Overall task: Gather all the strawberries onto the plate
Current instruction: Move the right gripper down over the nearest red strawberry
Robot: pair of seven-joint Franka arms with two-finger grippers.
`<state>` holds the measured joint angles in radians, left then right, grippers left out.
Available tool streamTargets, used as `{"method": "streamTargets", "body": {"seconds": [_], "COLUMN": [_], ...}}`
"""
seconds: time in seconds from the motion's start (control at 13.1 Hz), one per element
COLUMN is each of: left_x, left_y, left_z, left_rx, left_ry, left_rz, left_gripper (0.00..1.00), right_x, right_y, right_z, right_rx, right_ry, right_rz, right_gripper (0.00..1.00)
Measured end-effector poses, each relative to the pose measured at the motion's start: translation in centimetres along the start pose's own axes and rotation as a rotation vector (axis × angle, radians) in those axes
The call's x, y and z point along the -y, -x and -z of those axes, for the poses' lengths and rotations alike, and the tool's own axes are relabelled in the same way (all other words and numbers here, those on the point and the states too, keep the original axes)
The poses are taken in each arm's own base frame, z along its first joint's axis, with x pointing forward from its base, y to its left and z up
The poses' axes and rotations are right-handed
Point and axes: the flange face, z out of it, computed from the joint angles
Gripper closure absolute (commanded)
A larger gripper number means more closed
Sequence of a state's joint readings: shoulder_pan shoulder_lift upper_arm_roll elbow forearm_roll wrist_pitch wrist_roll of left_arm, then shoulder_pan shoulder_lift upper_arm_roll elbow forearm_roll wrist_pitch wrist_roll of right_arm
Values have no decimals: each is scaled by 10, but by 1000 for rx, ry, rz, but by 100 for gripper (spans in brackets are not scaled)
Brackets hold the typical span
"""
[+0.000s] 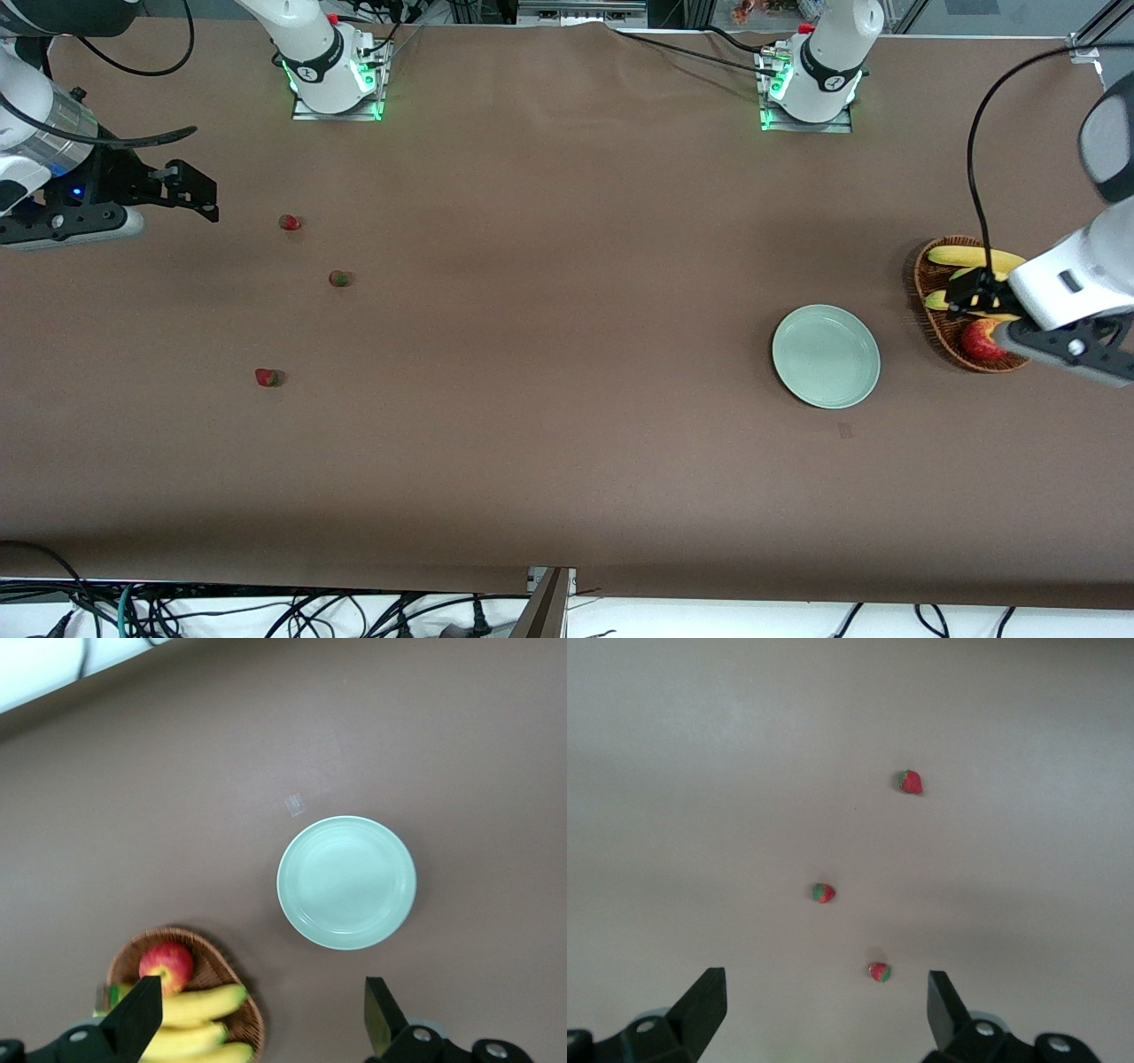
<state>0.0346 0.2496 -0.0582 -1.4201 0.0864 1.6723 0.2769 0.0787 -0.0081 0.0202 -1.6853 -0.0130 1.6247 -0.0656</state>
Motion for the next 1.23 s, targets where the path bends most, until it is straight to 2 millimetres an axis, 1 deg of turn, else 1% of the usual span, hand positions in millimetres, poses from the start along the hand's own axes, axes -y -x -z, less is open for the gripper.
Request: {"method": "streamTargets", "body": {"seconds": [0.08, 0.15, 0.23, 0.31, 0.38, 0.46, 0.54, 0.61, 0.69, 0.84, 1.0, 1.15, 1.23], "left_x": [-4, -12, -22, -35, -45, -51, -50, -44, -37, -32, -33, -34, -34], "left_y": [10, 24, 39, 51, 58, 61, 63, 63, 64, 66, 66, 66, 66], "left_z": [18, 32, 42, 47, 46, 43, 37, 32, 28, 26, 26, 26, 26], "left_rx": [-17, -29, -33, -29, -20, -5, 13, 24, 31, 33, 33, 39, 40], "left_ry": [17, 41, 48, 48, 49, 50, 52, 55, 58, 61, 62, 63, 63], "left_rz": [72, 175, 232, 254, 264, 269, 275, 286, 298, 308, 307, 306, 306], "left_gripper": [0, 0, 0, 0, 0, 0, 0, 0, 0, 0, 0, 0, 0], "right_x": [0, 0, 0, 1, 1, 1, 1, 2, 2, 4, 6, 9, 10], "right_y": [1, 3, 3, 4, 4, 3, 2, -2, -6, -9, -5, 6, 10], "right_z": [-1, -2, -1, 0, -1, -7, -20, -40, -64, -121, -177, -234, -260], "right_rx": [9, 24, 29, 31, 41, 59, 84, 108, 115, 115, 95, 74, 74], "right_ry": [-1, -2, -2, -2, -3, -4, -6, -8, -9, -11, -17, -19, -23], "right_rz": [0, 0, 0, 1, 1, 2, 2, 3, 4, 7, -5, -24, -28], "right_gripper": [1, 0, 0, 1, 0, 0, 0, 0, 0, 0, 0, 1, 0]}}
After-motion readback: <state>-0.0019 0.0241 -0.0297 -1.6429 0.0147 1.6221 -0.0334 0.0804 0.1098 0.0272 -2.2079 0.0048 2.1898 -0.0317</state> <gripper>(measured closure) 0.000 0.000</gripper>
